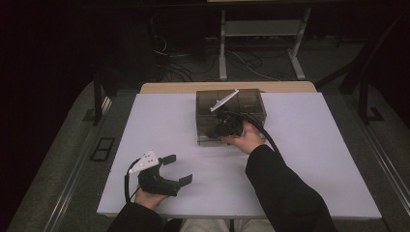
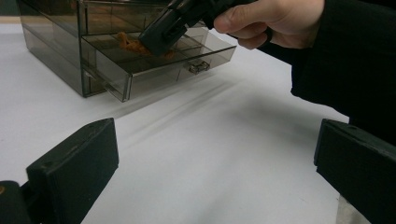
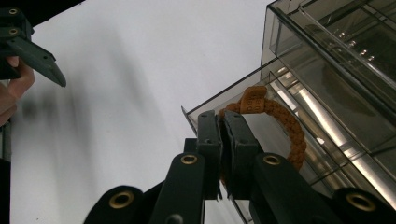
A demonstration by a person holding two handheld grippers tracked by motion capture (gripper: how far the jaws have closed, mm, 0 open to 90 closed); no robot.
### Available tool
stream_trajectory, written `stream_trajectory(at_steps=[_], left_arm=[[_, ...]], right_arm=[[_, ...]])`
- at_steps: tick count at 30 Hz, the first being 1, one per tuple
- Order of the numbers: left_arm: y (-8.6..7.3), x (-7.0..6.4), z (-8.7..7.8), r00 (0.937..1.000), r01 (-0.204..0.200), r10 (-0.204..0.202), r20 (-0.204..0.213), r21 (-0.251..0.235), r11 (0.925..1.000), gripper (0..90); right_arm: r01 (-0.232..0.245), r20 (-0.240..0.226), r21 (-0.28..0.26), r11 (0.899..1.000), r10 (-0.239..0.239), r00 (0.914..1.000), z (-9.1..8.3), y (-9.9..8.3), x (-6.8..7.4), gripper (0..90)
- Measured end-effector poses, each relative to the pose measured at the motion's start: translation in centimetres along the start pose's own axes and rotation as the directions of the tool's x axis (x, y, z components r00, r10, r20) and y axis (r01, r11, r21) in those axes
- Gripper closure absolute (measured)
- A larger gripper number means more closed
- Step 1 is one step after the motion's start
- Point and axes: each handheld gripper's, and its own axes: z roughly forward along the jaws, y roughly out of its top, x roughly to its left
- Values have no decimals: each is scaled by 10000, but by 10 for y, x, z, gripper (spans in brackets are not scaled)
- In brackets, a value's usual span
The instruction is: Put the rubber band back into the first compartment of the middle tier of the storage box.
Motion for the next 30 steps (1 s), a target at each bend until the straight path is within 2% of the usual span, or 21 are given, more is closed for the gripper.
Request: stream_trajectory(at_steps=[15,25,30], left_arm=[[0,0,0,10000,-12,12,24,10,10000,0],[0,0,0,10000,-27,27,35,44,10000,0],[0,0,1,10000,-16,16,30,43,10000,0]], right_arm=[[-291,15,61,9996,291,9996,15,-3,-5,848],[-225,104,83,9997,224,9997,18,-3,-5,836],[-288,196,-106,9995,290,9994,15,-3,-4,778]])
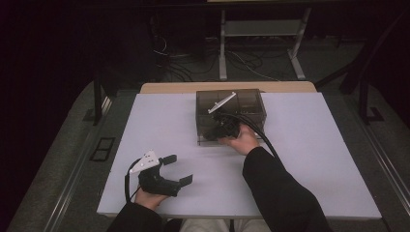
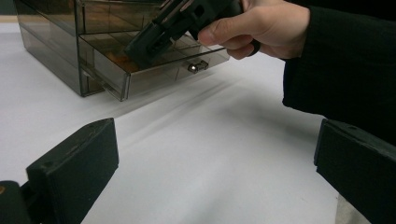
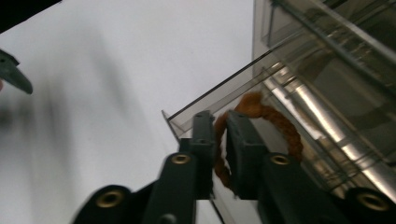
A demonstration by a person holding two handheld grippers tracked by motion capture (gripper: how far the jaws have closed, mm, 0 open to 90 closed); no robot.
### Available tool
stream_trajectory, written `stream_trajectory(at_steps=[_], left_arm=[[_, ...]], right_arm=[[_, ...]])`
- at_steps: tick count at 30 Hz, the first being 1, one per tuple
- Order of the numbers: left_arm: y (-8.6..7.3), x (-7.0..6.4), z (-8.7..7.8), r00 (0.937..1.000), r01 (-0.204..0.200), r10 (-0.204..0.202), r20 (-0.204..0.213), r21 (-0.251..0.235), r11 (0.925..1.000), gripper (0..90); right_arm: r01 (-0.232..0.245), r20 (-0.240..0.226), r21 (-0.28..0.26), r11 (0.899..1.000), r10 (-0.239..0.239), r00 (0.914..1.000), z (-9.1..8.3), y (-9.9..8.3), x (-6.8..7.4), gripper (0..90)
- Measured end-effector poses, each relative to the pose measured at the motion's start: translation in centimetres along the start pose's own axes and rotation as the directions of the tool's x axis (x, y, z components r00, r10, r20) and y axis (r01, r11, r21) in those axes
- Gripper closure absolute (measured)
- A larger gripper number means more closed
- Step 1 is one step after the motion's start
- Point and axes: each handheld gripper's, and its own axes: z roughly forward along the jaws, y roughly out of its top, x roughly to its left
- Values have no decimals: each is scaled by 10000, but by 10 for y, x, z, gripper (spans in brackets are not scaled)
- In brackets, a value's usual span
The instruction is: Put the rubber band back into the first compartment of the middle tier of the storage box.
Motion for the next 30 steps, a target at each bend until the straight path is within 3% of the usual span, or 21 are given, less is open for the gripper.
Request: stream_trajectory(at_steps=[13,21,26,30], left_arm=[[0,0,1,10000,-6,6,-21,29,10000,0],[0,0,1,10000,-36,36,-43,58,10000,0],[-1,0,1,10000,-50,50,-37,61,10000,0],[-1,0,1,10000,-9,10,-53,55,10000,0]], right_arm=[[398,511,-160,9991,-389,9979,-20,0,9,583],[378,827,-339,9987,-349,9960,-39,-5,13,369],[275,812,-516,9983,-233,9964,-51,-8,18,178],[387,1002,-621,9973,-324,9944,-59,-13,22,97]])
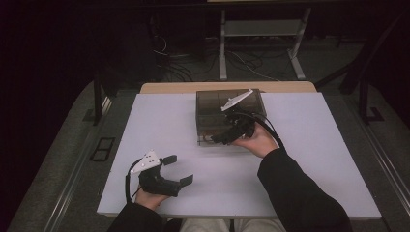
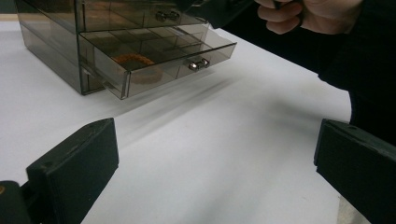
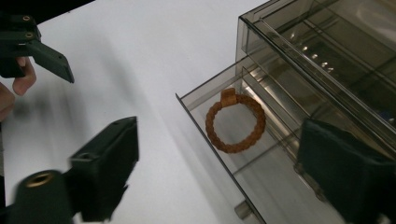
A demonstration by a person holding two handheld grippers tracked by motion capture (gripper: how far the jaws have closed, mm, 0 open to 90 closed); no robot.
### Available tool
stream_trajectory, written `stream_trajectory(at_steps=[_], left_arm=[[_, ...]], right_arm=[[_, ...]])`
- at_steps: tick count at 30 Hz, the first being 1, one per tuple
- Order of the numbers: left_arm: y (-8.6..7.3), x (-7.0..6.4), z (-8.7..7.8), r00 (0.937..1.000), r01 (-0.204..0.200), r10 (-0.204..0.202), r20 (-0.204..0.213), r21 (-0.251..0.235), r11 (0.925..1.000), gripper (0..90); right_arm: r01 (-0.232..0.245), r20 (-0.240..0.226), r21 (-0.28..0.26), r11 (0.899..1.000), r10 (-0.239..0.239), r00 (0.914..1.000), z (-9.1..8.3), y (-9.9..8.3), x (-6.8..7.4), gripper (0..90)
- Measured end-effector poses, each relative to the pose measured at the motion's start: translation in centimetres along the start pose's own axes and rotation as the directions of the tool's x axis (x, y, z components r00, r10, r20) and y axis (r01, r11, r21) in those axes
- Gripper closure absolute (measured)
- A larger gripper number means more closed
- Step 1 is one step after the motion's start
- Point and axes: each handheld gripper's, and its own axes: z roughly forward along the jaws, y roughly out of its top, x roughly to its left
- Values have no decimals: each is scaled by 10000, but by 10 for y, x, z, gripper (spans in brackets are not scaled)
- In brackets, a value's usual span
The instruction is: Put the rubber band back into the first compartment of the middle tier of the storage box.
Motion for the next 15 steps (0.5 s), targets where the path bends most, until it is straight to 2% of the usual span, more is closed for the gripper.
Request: stream_trajectory(at_steps=[2,3,5,15], left_arm=[[0,0,0,10000,-3,3,-4,2,10000,0],[0,0,0,10000,1,-1,-4,1,10000,0],[0,0,0,10000,2,-2,-5,-4,10000,0],[0,0,0,10000,-16,16,-32,32,10000,0]], right_arm=[[-49,32,-71,10000,49,10000,-4,-3,1,5],[-132,212,-6,9999,132,9997,-6,-4,2,1],[-28,170,-7,10000,28,9999,-11,-7,2,1],[-266,316,-302,9992,275,9991,-34,-27,0,2]])
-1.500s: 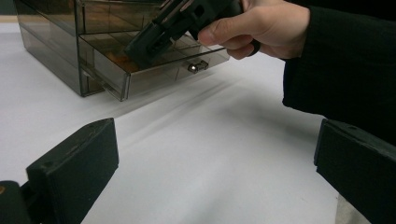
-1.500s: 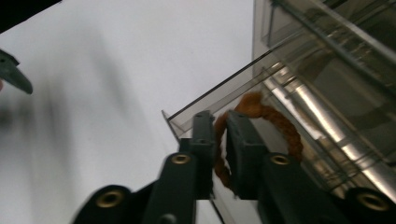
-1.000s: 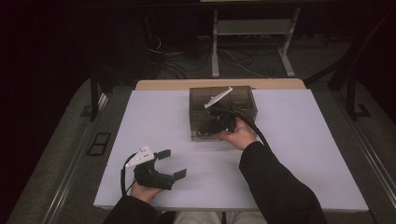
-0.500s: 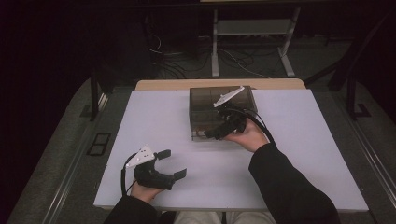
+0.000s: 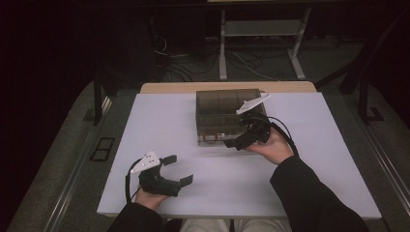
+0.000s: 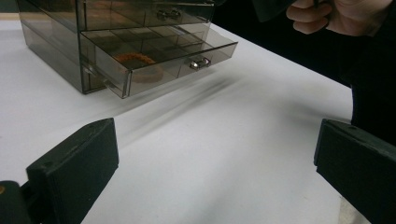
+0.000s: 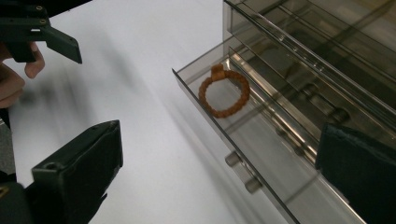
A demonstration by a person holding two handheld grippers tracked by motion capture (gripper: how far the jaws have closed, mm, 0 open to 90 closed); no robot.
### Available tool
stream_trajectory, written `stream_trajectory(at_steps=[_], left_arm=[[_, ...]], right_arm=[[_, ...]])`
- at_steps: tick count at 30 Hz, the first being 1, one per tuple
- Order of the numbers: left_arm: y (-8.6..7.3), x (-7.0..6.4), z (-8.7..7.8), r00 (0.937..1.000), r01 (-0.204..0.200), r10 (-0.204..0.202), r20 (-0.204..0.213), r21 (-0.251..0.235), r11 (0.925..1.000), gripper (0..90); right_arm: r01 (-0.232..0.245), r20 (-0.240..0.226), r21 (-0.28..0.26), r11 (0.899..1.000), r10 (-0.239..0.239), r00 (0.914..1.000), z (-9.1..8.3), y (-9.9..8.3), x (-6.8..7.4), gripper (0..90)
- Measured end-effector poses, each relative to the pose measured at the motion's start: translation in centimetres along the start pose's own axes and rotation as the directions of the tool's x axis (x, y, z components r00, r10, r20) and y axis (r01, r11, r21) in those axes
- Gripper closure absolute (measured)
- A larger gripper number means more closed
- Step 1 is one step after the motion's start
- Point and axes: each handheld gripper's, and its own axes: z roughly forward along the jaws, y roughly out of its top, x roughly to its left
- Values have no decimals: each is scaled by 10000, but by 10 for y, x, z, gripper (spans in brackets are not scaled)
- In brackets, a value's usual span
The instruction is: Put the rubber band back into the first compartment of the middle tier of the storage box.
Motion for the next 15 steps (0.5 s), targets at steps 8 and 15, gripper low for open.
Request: stream_trajectory(at_steps=[8,15], left_arm=[[0,0,0,10000,17,-17,-13,-4,10000,0],[0,0,0,10000,33,-33,-13,1,10000,0]], right_arm=[[-158,148,-141,9998,160,9998,-17,-15,-4,2],[-310,248,-307,9990,317,9992,-28,-29,-6,2]])
